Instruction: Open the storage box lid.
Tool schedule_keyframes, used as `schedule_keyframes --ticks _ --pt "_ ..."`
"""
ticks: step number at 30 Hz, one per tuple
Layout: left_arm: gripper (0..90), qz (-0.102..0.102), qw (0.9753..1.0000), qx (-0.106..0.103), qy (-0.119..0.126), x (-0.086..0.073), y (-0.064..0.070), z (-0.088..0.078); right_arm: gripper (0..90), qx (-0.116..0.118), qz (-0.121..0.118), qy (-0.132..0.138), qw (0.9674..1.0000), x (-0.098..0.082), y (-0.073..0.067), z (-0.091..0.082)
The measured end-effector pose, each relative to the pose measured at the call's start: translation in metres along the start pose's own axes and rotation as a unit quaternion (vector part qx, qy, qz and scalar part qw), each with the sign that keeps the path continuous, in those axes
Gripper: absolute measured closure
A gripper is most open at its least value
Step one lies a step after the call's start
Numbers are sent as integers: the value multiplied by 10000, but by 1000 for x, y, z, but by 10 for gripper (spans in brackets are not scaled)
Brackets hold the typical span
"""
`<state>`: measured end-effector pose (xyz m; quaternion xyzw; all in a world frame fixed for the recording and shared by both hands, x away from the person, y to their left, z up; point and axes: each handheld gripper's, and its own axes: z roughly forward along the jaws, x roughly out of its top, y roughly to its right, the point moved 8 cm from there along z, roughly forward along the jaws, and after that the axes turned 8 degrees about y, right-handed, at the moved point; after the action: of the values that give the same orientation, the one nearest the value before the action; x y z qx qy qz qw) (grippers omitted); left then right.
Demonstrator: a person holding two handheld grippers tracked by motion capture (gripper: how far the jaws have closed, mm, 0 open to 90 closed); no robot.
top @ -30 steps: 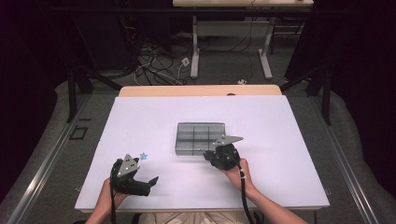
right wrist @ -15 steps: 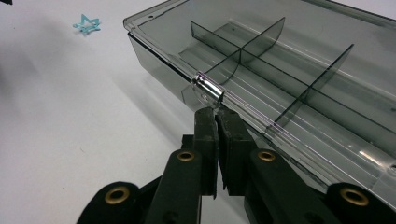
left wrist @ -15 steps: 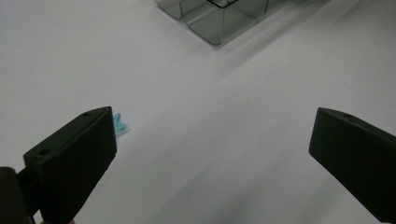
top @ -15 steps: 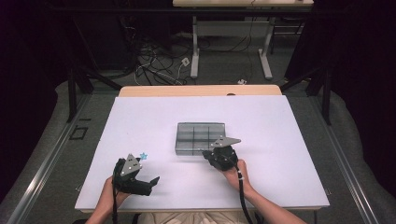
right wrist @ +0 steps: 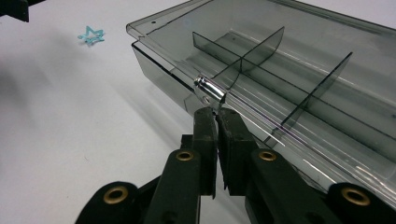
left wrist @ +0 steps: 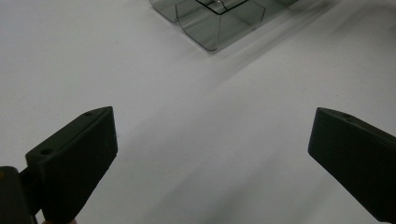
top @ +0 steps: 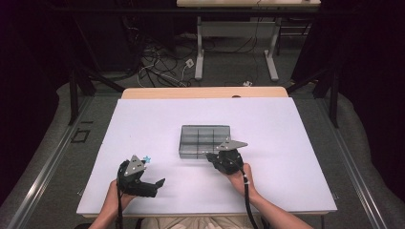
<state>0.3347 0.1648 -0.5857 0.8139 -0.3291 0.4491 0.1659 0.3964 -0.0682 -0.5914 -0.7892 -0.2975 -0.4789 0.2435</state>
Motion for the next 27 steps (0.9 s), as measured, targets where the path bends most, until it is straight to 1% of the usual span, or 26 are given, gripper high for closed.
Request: schedule_keyframes --ticks 1,2,3,4,5,6,7,8,9,10,11,12,13,14,15,16,17,18,19,20,21,22,24,25,26,27 --pt "11 61 10000 27 10 0 0 0 856 6 6 -27 10000 0 0 -1" --pt "11 50 10000 31 55 1 0 1 857 16 13 -71 10000 -1 0 -2" --pt "11 39 10000 -15 4 1 0 1 857 -4 -20 -21 10000 0 0 -2" --pt "11 8 10000 -6 44 1 1 3 857 5 12 38 10000 1 0 -1" --pt "11 3 10000 -24 7 0 1 3 857 8 19 88 10000 1 0 -1" --pt "11 32 10000 -10 -1 -1 2 2 856 -21 -17 92 10000 1 0 -1" --pt "11 72 10000 -20 -14 0 2 1 853 -22 -18 33 10000 1 0 -2" --pt "11 85 10000 30 39 1 2 1 853 -17 -24 111 9999 2 0 -2" --pt "11 72 10000 -24 10 1 2 1 853 -11 -34 63 10000 2 0 -3" --pt "11 25 10000 -11 63 1 1 3 853 -10 -41 128 9999 3 0 -2" --pt "11 15 10000 -72 7 1 1 3 851 2 -34 80 10000 3 0 -3" --pt "11 27 10000 -41 15 0 1 3 850 4 -21 78 10000 2 -1 -2" --pt "11 48 10000 -57 -16 0 1 2 848 13 -18 35 10000 1 -1 -2" --pt "11 27 10000 -8 68 1 2 3 847 28 19 118 9999 2 -1 -1" --pt "12 36 10000 -13 65 2 2 3 847 25 -1 49 10000 2 0 -1" --pt "12 42 10000 -48 -11 1 2 2 847 21 -2 120 9999 3 0 -1" --pt "12 43 10000 6 5 1 1 3 847 45 -7 46 10000 3 0 -2" --pt "12 45 10000 -11 17 1 1 4 847 50 4 190 9998 5 0 1" --pt "12 32 10000 -20 31 1 2 5 845 68 19 111 9999 3 0 0" --pt "11 56 9999 -90 -53 1 3 4 842 67 23 106 9999 3 0 1" --pt "12 70 10000 -46 34 2 3 6 840 74 43 -2 10000 2 -1 0" --pt "12 94 9999 -117 -63 3 3 5 837 71 40 43 10000 2 -1 1" --pt "12 98 9999 -98 -49 5 2 8 835 95 57 64 9999 3 -1 2" --pt "12 82 9999 -124 -39 6 2 10 835 90 70 64 9999 3 -1 2" --pt "12 88 9999 -99 -3 8 2 11 835 86 80 9 9999 2 -1 2" --pt "12 112 9998 -130 -36 9 3 11 835 97 110 120 9998 3 -1 3"
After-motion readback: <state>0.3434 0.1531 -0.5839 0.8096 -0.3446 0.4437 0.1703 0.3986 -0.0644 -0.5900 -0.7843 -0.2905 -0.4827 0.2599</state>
